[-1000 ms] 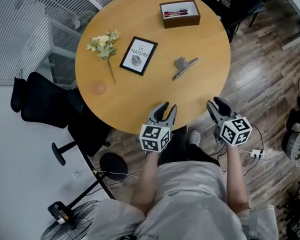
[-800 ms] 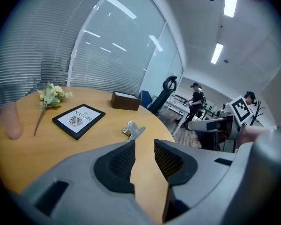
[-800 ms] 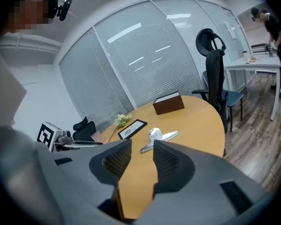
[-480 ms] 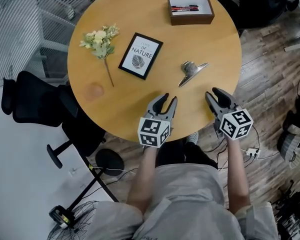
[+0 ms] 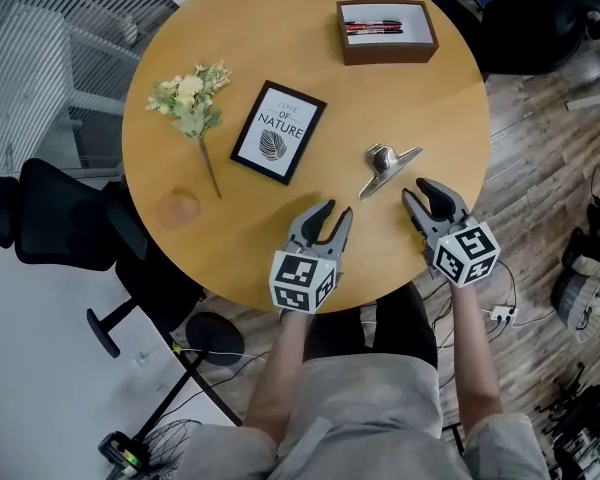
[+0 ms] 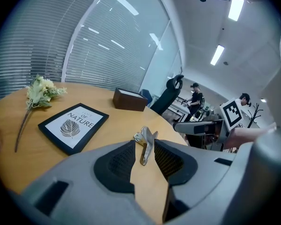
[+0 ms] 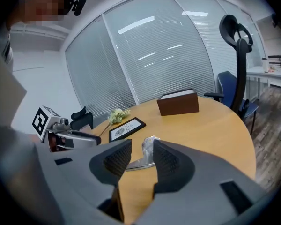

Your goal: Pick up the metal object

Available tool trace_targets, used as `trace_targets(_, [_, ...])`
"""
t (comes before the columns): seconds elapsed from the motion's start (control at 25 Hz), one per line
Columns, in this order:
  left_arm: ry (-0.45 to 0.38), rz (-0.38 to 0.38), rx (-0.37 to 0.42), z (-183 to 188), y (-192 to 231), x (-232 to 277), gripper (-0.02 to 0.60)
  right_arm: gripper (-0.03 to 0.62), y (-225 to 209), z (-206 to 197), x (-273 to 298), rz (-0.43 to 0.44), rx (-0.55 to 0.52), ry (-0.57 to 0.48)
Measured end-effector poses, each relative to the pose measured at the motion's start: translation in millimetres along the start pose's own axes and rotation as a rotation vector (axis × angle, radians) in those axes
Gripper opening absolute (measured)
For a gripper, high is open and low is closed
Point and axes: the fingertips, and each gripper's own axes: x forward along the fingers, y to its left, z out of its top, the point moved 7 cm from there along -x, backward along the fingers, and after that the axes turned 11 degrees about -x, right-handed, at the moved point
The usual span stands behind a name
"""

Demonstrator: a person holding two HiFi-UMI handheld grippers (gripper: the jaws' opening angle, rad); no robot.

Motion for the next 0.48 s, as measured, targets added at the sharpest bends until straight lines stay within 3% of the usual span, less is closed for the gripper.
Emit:
trace_targets(0.32, [-0.014, -0.004, -0.006, -5, 7, 20, 0.114, 0.14, -20, -1, 32, 0.057, -0.098, 0.05])
trace_targets(0.48, [-0.021, 0.004, -0.007, -7, 13, 30, 0.114, 0.149, -28, 2, 49, 0.04, -0.14, 0.086])
